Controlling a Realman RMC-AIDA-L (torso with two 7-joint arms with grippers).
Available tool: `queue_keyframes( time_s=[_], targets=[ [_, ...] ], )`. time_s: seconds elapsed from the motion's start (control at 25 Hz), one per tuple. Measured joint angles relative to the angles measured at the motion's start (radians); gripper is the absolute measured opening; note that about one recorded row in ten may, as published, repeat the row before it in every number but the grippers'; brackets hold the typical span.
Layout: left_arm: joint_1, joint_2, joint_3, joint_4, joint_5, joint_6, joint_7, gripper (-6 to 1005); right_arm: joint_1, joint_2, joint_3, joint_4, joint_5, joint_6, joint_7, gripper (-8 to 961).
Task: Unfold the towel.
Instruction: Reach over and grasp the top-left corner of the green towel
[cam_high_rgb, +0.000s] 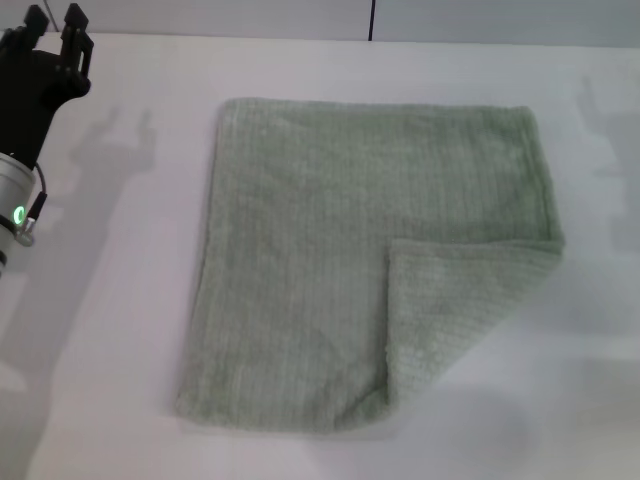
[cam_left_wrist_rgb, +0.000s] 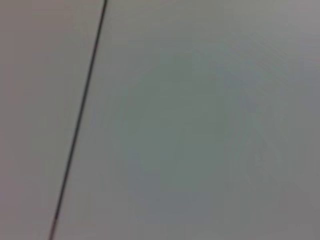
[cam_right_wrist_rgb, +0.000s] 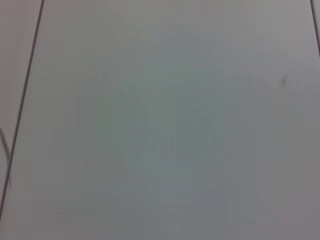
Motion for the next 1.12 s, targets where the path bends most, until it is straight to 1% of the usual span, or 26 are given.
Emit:
queue_keyframes(
  time_s=[0.2, 0.32, 0.44, 0.52, 0.56, 0.64, 0.76, 0.8, 0.88, 0.96, 1.12],
  targets=[
    [-0.008, -0.001, 0.038, 0.005, 0.001, -0.001, -0.001, 402, 0.000, 0.000, 0.000, -0.003, 0.000, 0.002, -0.001, 751],
    [-0.010, -0.001, 0.044, 0.006, -0.002, -0.001, -0.001, 255, 0.000, 0.000, 0.001, -0.005, 0.000, 0.004, -0.001, 751],
    [-0.012, 0.000, 0.076, 0.019, -0.002, -0.001, -0.005, 107, -0.001, -0.001, 0.001, -0.007, 0.000, 0.005, -0.001, 751],
    [-0.012, 0.000, 0.076, 0.019, -0.002, -0.001, -0.005, 87, -0.002, -0.001, 0.001, -0.007, 0.000, 0.005, -0.001, 752],
    [-0.013, 0.000, 0.090, 0.025, -0.001, -0.001, -0.016, 77, -0.002, -0.001, 0.001, -0.008, 0.000, 0.006, -0.001, 752],
    [-0.027, 0.004, 0.132, 0.029, 0.005, -0.019, -0.095, 57, -0.002, -0.002, 0.001, -0.008, 0.000, 0.006, -0.001, 752],
    [-0.032, 0.004, 0.142, 0.030, 0.006, -0.030, -0.118, 28, 0.001, -0.002, 0.001, -0.007, 0.000, 0.006, -0.001, 752],
    [-0.048, 0.006, 0.175, 0.031, 0.007, -0.069, -0.158, 18, 0.002, -0.002, 0.001, -0.007, 0.000, 0.006, -0.001, 752],
    [-0.055, 0.006, 0.189, 0.031, 0.008, -0.090, -0.171, -2, 0.003, -0.002, 0.001, -0.007, 0.000, 0.006, -0.001, 752],
    [-0.073, 0.008, 0.221, 0.034, 0.008, -0.160, -0.210, -2, 0.007, -0.002, 0.001, -0.007, 0.000, 0.006, -0.001, 752],
    [-0.084, 0.008, 0.240, 0.041, 0.008, -0.209, -0.231, -2, 0.008, -0.002, 0.001, -0.004, 0.000, 0.006, -0.001, 752]
  ],
)
